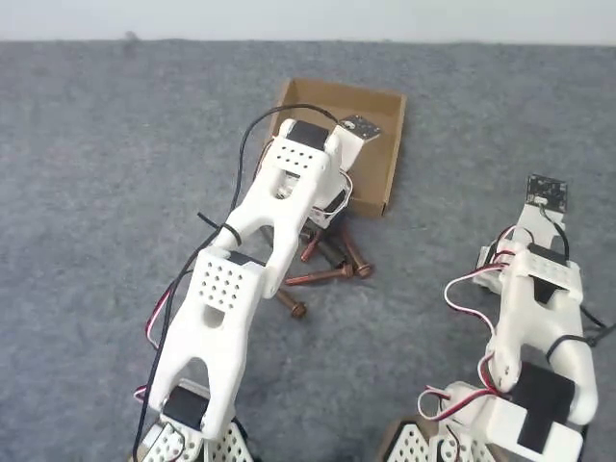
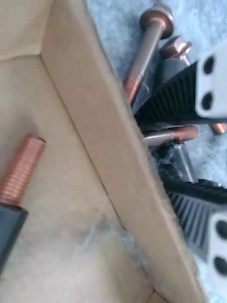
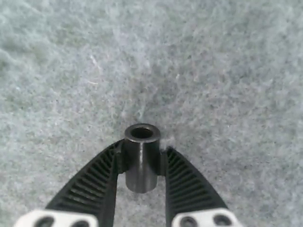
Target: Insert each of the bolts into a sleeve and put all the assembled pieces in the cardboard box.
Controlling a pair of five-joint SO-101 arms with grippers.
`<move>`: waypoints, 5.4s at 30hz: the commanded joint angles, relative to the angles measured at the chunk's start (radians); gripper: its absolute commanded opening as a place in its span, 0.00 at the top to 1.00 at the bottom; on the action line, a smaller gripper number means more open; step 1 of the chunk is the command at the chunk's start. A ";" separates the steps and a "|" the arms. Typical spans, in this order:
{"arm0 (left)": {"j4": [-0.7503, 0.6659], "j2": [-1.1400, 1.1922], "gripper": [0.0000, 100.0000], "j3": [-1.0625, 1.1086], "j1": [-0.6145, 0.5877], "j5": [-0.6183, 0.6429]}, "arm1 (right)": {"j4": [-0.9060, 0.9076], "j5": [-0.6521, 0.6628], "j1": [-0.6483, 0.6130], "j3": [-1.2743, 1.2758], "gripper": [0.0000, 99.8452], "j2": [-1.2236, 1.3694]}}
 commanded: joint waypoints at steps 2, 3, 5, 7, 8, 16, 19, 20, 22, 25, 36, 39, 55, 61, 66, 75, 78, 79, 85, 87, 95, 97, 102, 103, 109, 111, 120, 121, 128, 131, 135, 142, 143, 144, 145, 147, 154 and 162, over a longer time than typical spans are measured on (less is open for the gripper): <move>-0.025 -0.014 0.85 -0.039 -0.028 0.040 | -0.016 0.015 -0.007 -0.057 0.99 -0.007; -0.040 -0.014 0.85 -0.039 -0.029 0.068 | -0.016 0.015 -0.007 -0.057 0.99 -0.007; -0.052 -0.015 0.85 -0.039 -0.028 0.091 | -0.016 0.015 -0.007 -0.057 0.99 -0.007; -0.057 -0.015 0.85 -0.039 -0.028 0.120 | -0.016 0.017 -0.007 -0.057 0.99 -0.007; -0.057 -0.015 0.86 -0.039 -0.028 0.123 | -0.016 0.017 -0.007 -0.057 0.99 -0.007; -0.124 -0.075 0.92 0.054 -0.026 0.150 | -0.027 0.017 -0.007 -0.057 0.99 -0.007; -0.227 -0.207 0.92 0.249 -0.023 0.158 | -0.030 0.017 -0.007 -0.057 0.99 -0.007; -0.275 -0.262 0.91 0.338 -0.011 0.158 | -0.030 0.017 -0.007 -0.057 0.99 -0.007; -0.384 -0.368 0.89 0.529 0.017 0.155 | -0.030 0.017 -0.007 -0.057 0.99 -0.007; -0.522 -0.502 0.87 0.737 0.046 0.155 | -0.027 0.017 -0.007 -0.057 0.99 -0.007; -0.509 -0.470 0.84 0.700 0.008 0.163 | -0.007 0.017 -0.005 -0.055 0.99 -0.007; -0.496 -0.430 0.84 0.639 0.006 0.163 | -0.007 0.017 -0.005 -0.055 0.99 -0.007; -0.419 -0.385 0.84 0.591 -0.009 0.242 | -0.012 0.017 -0.005 -0.055 0.99 -0.007; -0.382 -0.324 0.84 0.507 -0.021 0.307 | -0.012 0.017 -0.007 -0.055 0.99 -0.007; -0.305 -0.227 0.84 0.360 -0.023 0.305 | -0.008 0.017 -0.007 -0.055 0.99 -0.007; -0.120 -0.061 0.99 0.131 0.002 0.192 | -0.013 0.017 -0.007 -0.055 0.99 -0.007; -0.094 -0.052 0.99 0.125 0.017 0.169 | -0.013 0.017 -0.007 -0.055 0.99 -0.007; -0.092 -0.054 0.99 0.127 0.017 0.166 | -0.013 0.017 -0.007 -0.055 0.99 -0.007; -0.091 -0.075 0.99 0.128 0.008 0.164 | -0.015 0.017 -0.008 -0.055 0.99 -0.007; -0.091 -0.086 0.99 0.131 0.008 0.164 | -0.015 0.017 -0.008 -0.055 0.99 -0.007; -0.199 -0.269 0.99 0.367 0.017 0.163 | -0.015 0.017 -0.008 -0.055 0.99 -0.007; -0.256 -0.347 0.99 0.464 0.017 0.163 | -0.015 0.017 -0.008 -0.055 0.99 -0.007; -0.377 -0.543 0.99 0.697 0.034 0.163 | -0.015 0.017 -0.008 -0.057 0.99 -0.007; -0.397 -0.578 0.99 0.736 0.037 0.164 | -0.015 0.017 -0.008 -0.057 0.99 -0.007; -0.474 -0.773 0.99 0.914 0.046 0.166 | -0.015 0.017 -0.008 -0.057 0.99 -0.007; -0.502 -0.829 0.99 0.964 0.038 0.166 | -0.015 0.017 -0.008 -0.057 0.99 -0.007; -0.623 -1.049 0.99 1.147 -0.109 0.169 | -0.015 0.017 -0.008 -0.057 0.99 -0.007; -0.635 -1.079 0.99 1.170 -0.127 0.169 | -0.015 0.017 -0.008 -0.057 0.99 -0.007; -0.812 -1.287 0.99 1.429 -0.287 0.169 | -0.008 0.017 -0.008 -0.057 0.99 -0.007; -0.901 -1.350 0.99 1.547 -0.391 0.170 | -0.005 0.017 -0.008 -0.054 0.99 -0.007; -0.961 -1.389 0.99 1.664 -0.528 0.170 | -0.005 0.017 -0.008 -0.054 0.99 -0.007; -0.970 -1.347 0.99 1.782 -0.733 0.164 | -0.016 0.018 -0.012 -0.054 0.99 -0.007; -0.970 -1.341 0.99 1.785 -0.764 0.164 | -0.016 0.018 -0.021 -0.057 0.99 -0.007; -0.967 -1.338 0.99 1.787 -0.792 0.164 | -0.027 0.018 -0.035 -0.057 0.99 -0.008; -0.967 -1.335 0.99 1.787 -0.812 0.164 | -0.047 0.018 -0.053 -0.057 0.99 -0.008; -0.967 -1.335 0.99 1.787 -0.824 0.166 | -0.094 0.018 -0.099 -0.057 0.99 -0.012; -0.970 -1.327 0.99 1.788 -0.799 0.164 | -0.363 0.018 -0.272 -0.057 0.99 -0.018; -0.970 -1.327 0.99 1.790 -0.801 0.164 | -0.860 0.017 -0.374 -0.057 0.99 -0.007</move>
